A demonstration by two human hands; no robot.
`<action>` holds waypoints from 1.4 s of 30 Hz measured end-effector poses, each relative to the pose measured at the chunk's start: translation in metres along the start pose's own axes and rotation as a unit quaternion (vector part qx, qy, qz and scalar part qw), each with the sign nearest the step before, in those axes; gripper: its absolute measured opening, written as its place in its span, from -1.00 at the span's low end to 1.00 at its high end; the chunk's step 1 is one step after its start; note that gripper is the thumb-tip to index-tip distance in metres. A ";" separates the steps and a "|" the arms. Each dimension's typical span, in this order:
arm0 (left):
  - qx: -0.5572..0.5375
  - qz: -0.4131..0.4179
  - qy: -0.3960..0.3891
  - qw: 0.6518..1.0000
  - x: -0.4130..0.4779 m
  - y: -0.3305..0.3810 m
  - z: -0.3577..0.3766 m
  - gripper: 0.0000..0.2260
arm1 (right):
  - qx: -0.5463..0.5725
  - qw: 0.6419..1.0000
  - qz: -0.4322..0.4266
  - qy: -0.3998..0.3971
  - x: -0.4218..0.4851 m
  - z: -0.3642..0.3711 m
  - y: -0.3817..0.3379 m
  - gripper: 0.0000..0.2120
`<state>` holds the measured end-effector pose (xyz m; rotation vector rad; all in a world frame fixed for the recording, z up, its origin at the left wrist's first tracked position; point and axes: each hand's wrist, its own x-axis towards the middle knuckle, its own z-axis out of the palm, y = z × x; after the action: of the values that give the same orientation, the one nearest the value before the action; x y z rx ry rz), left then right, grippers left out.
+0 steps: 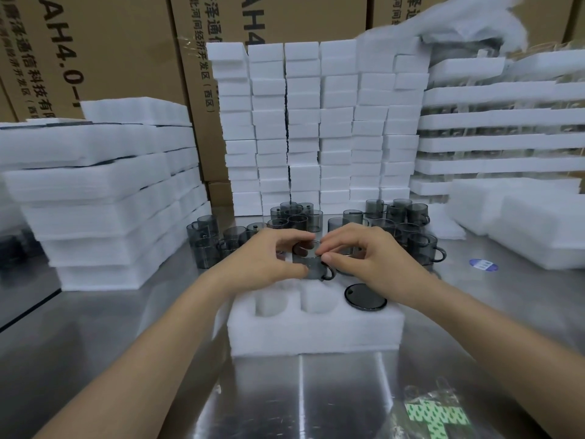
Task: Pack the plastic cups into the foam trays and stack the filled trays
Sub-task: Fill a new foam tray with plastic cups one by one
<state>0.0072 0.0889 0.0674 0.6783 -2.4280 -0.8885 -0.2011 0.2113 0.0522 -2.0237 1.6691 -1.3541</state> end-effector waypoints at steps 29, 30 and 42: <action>0.118 0.017 -0.060 0.991 0.007 -0.025 0.002 -0.58 | -0.136 0.990 -0.020 -0.042 0.007 -0.007 0.018 -0.88; 0.117 0.020 -0.023 0.993 0.006 -0.028 0.001 -0.57 | -0.164 0.986 -0.021 -0.006 0.009 -0.015 0.027 -0.86; 0.194 0.045 0.119 0.973 0.007 -0.045 -0.013 -0.85 | -0.313 0.892 0.325 0.002 -0.003 -0.098 0.138 -0.21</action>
<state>0.0220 0.0494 0.0472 0.7546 -2.4071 -0.2744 -0.3663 0.2030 0.0173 -1.4126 2.6927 -0.6271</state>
